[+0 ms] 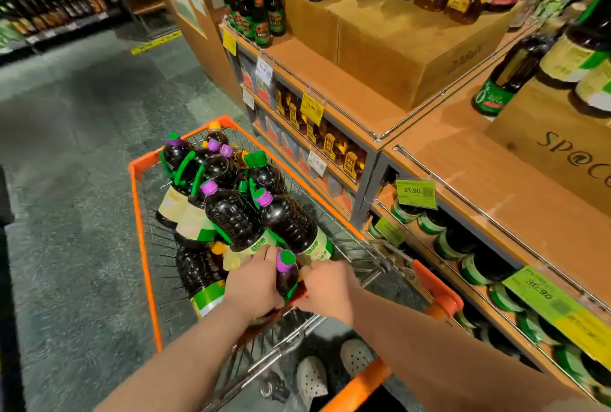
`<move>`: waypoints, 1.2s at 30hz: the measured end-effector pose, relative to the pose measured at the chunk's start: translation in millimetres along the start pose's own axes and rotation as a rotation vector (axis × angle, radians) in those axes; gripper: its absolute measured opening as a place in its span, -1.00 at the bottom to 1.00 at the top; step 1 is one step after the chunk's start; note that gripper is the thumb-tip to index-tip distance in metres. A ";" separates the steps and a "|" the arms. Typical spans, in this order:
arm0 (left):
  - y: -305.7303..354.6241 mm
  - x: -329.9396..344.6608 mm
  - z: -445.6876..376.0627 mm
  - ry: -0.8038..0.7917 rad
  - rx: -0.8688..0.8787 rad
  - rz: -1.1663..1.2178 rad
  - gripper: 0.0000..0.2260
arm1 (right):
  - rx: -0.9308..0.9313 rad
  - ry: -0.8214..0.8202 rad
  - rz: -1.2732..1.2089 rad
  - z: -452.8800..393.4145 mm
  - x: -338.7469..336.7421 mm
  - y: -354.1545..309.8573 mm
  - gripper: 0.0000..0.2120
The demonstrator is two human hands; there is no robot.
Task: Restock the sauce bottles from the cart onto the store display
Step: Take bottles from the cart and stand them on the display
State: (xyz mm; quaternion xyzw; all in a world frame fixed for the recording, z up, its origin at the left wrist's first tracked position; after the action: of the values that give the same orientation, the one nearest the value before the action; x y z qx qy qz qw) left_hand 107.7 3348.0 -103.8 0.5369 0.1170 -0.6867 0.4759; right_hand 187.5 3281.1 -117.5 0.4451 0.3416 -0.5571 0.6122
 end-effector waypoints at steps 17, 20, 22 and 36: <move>148.6 -180.3 49.9 0.482 0.156 -0.073 -0.16 | 0.550 0.363 -0.498 75.1 -146.8 126.3 -0.96; 204.4 -195.5 57.9 0.459 0.308 -0.090 -0.18 | 0.625 0.413 -0.503 108.7 -163.6 166.0 -0.93; 242.1 -200.4 59.7 0.392 0.412 -0.115 -0.18 | 0.688 0.449 -0.483 135.8 -167.3 195.8 -0.85; 546.0 -98.6 74.0 0.026 0.865 -0.208 -0.30 | 1.079 0.570 -0.519 386.1 -73.6 387.0 -0.69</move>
State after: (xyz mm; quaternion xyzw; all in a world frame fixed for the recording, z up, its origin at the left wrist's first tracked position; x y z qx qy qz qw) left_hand 484.0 3066.7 200.5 0.6806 -0.1217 -0.7099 0.1343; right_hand 528.5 2945.0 156.4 0.7226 0.2594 -0.6398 0.0347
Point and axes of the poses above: each hand's wrist, its own z-axis away from the middle knuckle, its own x-axis out of the palm, y = z × x, the point moved 10 cm from there along -z, towards the middle knuckle, and after that the axes turned 13 degrees about z, right-handed, at the moved point
